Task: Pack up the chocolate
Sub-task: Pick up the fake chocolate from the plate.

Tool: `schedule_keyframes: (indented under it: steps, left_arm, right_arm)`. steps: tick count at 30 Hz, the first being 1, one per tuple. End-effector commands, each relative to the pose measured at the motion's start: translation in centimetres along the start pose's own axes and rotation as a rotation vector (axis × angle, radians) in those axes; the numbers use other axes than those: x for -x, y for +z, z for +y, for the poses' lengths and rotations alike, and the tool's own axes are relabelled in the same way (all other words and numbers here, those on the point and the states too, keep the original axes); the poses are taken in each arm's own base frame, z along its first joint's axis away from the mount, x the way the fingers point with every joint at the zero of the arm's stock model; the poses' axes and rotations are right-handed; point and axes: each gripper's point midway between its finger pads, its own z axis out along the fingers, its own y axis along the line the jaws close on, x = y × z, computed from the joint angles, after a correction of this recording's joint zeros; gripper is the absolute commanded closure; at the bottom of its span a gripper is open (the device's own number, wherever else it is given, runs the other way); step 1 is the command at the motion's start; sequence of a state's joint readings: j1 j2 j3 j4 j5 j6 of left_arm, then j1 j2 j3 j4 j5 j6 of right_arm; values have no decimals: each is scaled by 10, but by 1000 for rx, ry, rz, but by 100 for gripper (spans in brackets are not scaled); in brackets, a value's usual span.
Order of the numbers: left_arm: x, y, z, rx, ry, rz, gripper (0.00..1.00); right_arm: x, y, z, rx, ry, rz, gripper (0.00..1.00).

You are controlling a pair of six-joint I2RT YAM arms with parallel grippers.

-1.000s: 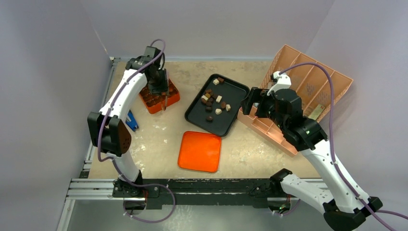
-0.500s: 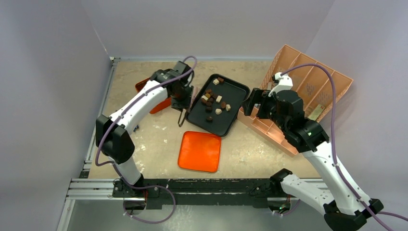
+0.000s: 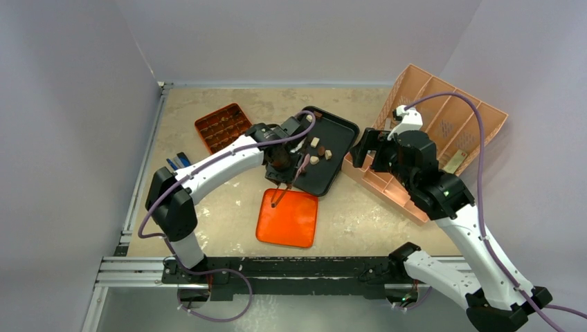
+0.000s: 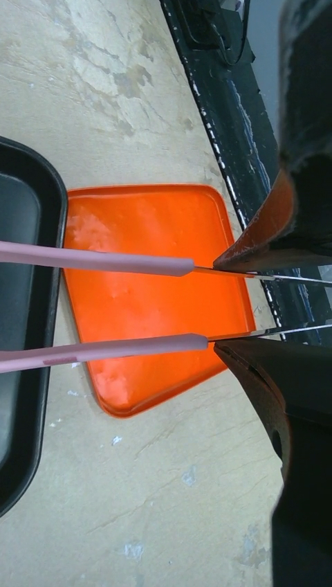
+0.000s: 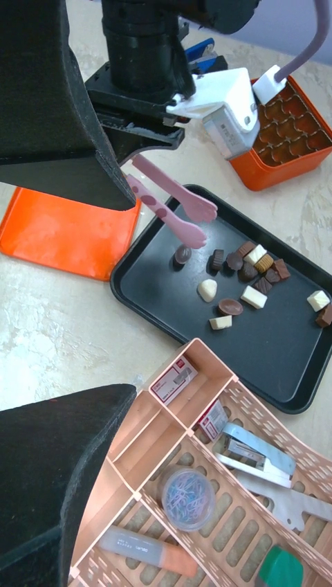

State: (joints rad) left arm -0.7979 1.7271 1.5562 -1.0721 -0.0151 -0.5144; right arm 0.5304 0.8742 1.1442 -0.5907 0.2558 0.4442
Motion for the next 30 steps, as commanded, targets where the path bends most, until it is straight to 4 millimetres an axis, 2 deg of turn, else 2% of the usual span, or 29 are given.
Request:
schedule_keyframes:
  steps: [1,8,16,22,30]
  left_arm:
    - [-1,-2,-14,-19,-2,-36,63]
    - [-11,19,-17,3,22,10,62]
    - [-9,39,-10,57,32,24,62]
    - [-4,50,-14,57,46,33,62]
    - [-4,66,-9,93,59,57,62]
  right_arm:
    - [15,-10,0,0,7,-59,3]
    - [14,-14,-3,-1,8,-63,3]
    - [15,-18,-3,2,16,-70,3]
    - [16,-18,-3,1,10,-71,3]
    - [17,-18,-4,-8,4,-74,3]
